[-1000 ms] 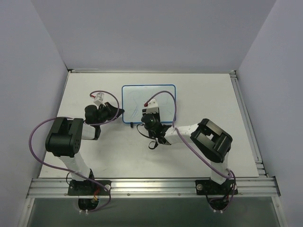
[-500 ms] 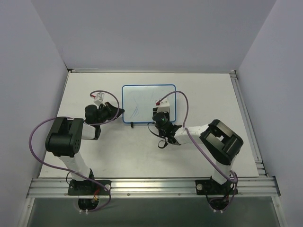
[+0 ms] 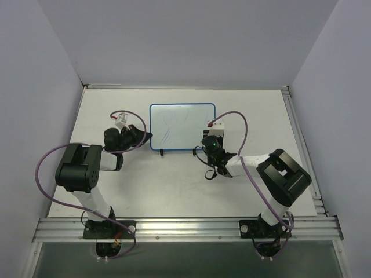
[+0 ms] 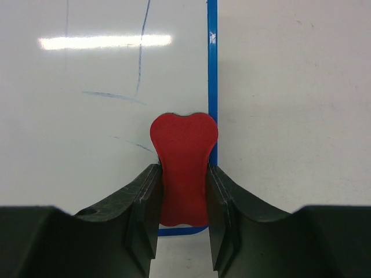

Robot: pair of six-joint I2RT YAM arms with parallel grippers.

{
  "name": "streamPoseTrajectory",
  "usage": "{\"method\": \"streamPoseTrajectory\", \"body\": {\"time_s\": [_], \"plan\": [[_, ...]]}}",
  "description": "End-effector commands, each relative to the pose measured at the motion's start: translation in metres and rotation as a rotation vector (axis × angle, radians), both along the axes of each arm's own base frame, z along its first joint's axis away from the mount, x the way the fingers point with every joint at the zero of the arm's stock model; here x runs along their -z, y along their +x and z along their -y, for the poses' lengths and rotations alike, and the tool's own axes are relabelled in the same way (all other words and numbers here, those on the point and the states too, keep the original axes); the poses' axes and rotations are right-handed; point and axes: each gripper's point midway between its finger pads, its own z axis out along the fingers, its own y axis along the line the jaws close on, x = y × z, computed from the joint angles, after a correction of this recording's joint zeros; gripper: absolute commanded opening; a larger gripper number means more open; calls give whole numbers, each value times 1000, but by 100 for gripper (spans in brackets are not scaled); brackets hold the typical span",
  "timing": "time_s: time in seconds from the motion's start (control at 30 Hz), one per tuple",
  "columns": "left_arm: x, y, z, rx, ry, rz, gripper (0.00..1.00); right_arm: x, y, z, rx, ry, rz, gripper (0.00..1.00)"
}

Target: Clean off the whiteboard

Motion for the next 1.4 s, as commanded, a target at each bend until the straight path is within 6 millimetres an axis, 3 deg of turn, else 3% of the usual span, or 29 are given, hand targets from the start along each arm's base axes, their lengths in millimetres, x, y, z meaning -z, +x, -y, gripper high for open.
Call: {"method": "streamPoseTrajectory", "body": {"time_s": [0.0,0.27,0.4,0.5,0.63,0.83,1.03,1.2,1.37], "plan": [[-7,6,-2,-15,16,27,2,10,-1,-5,-1,-65,-27,2],[-7,6,-1,-13,18,28,2,2,7,-90,-140,-83,-2,2],[-7,5,-1,-10,17,26,2,-1,10,-111,-178,-79,0,2],[-9,5,-2,-12,17,31,2,-3,12,-113,-180,-81,2,3],[-8,5,-2,-12,17,29,2,0,14,-98,-156,-90,-8,2],[-6,5,-1,-11,20,25,2,4,18,-44,-61,-67,-28,2],[-5,6,-3,-15,30,23,2,-5,19,5,17,-60,-19,2],[-4,6,-3,-15,34,22,2,0,16,18,37,-66,-29,2],[-4,6,-4,-18,37,21,2,0,20,12,30,-48,-23,2]]}}
